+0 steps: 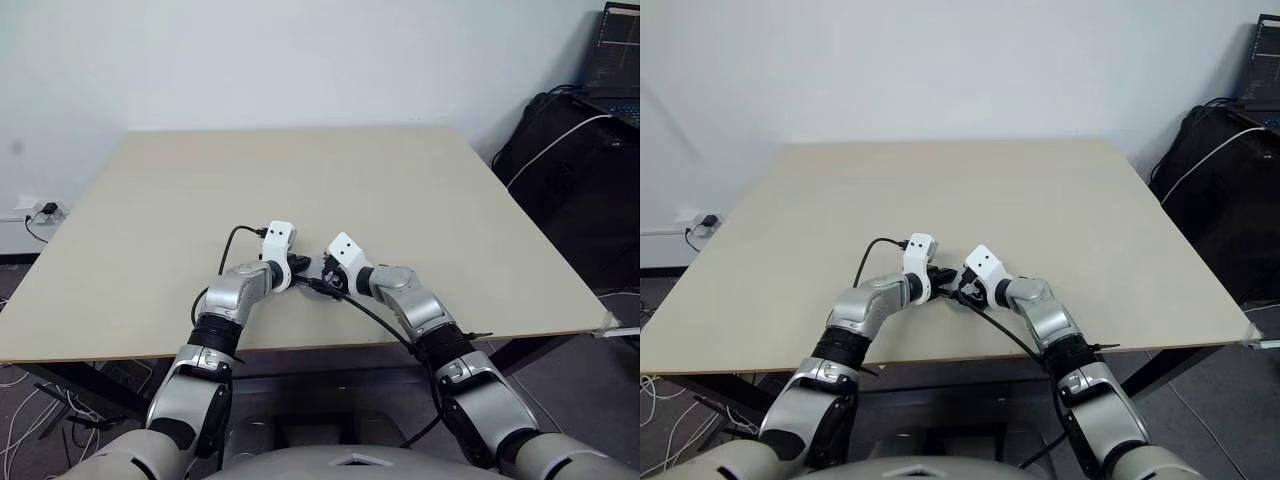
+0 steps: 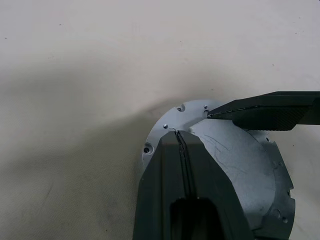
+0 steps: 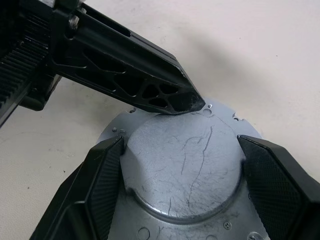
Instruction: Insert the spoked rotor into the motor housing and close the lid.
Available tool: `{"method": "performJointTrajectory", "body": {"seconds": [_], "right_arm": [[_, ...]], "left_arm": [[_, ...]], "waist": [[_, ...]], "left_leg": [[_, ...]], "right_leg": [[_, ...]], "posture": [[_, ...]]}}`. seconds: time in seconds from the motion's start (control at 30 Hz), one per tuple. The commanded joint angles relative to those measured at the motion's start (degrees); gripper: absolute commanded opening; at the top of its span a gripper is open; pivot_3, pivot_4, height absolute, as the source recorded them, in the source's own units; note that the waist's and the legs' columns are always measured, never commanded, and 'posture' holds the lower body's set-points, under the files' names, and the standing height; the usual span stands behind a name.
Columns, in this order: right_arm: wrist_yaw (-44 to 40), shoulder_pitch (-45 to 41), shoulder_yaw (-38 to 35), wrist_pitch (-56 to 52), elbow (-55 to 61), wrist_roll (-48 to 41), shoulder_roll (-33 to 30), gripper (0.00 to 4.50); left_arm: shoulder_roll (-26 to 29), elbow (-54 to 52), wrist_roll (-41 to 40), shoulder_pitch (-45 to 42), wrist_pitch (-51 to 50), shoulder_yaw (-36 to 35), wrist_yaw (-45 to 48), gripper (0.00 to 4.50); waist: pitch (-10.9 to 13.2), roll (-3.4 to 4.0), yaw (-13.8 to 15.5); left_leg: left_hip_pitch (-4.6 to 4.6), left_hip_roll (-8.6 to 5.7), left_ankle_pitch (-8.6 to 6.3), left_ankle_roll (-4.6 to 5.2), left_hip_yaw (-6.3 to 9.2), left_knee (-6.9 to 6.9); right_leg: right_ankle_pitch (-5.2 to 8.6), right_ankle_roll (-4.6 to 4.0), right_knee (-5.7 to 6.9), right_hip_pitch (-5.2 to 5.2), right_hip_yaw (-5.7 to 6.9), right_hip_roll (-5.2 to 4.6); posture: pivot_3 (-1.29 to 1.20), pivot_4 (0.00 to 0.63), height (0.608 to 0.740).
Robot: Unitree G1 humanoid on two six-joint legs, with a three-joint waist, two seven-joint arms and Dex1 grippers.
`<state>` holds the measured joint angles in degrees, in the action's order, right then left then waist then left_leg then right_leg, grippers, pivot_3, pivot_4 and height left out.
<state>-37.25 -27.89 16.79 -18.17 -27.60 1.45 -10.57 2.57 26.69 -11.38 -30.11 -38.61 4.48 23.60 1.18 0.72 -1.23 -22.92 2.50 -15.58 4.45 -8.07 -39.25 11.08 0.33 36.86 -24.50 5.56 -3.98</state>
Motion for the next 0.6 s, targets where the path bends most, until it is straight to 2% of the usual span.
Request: {"method": "performJointTrajectory", "body": {"seconds": [0.03,0.07,0.13,0.4,0.6], "right_arm": [[-0.23,-0.09,-0.78,-0.71,0.73,-0.23,-0.24,3.29],[-0.26,-0.08,-0.97,-0.80,0.82,-0.39,-0.24,4.01],[-0.38,0.01,-1.29,-1.13,1.24,-0.56,-0.45,4.44],[-2.48,3.31,-2.55,-4.47,9.19,-1.57,-5.05,4.44],[-6.72,8.32,-4.86,-8.64,23.58,-6.44,-10.12,4.44]], "left_arm": [[-0.56,1.21,0.54,0.64,-2.62,2.11,1.26,0.00],[-0.65,1.16,0.49,0.65,-2.58,2.04,1.40,0.00],[-0.75,0.98,0.50,0.68,-2.63,2.07,1.53,0.00],[-1.00,0.49,0.40,0.68,-2.58,2.26,2.11,0.00],[-1.08,0.38,0.49,0.71,-2.20,2.36,2.60,0.00]], "waist": [[0.00,0.00,0.00],[0.00,-0.01,-0.02],[-0.02,-0.03,-0.04],[-0.01,-0.04,0.22],[0.01,-0.07,0.49]], "left_leg": [[0.00,0.00,0.00,0.00,0.00,0.00],[0.00,0.00,-0.01,0.01,0.00,0.00],[0.00,0.00,-0.01,0.01,0.00,0.01],[-0.01,-0.04,-0.08,0.12,0.00,0.03],[-0.03,-0.11,-0.15,0.20,0.01,0.04]], "right_leg": [[0.00,0.00,0.00,0.00,0.00,-0.01],[0.00,0.00,0.00,-0.01,0.01,-0.02],[0.00,-0.01,-0.01,0.00,0.01,-0.03],[0.04,0.01,-0.07,-0.05,0.05,-0.18],[0.05,0.03,-0.14,-0.08,0.11,-0.46]], "posture": [[0.00,0.000,0.740],[0.00,0.000,0.740],[0.00,0.000,0.740],[0.00,0.000,0.740],[0.00,0.000,0.740]]}}
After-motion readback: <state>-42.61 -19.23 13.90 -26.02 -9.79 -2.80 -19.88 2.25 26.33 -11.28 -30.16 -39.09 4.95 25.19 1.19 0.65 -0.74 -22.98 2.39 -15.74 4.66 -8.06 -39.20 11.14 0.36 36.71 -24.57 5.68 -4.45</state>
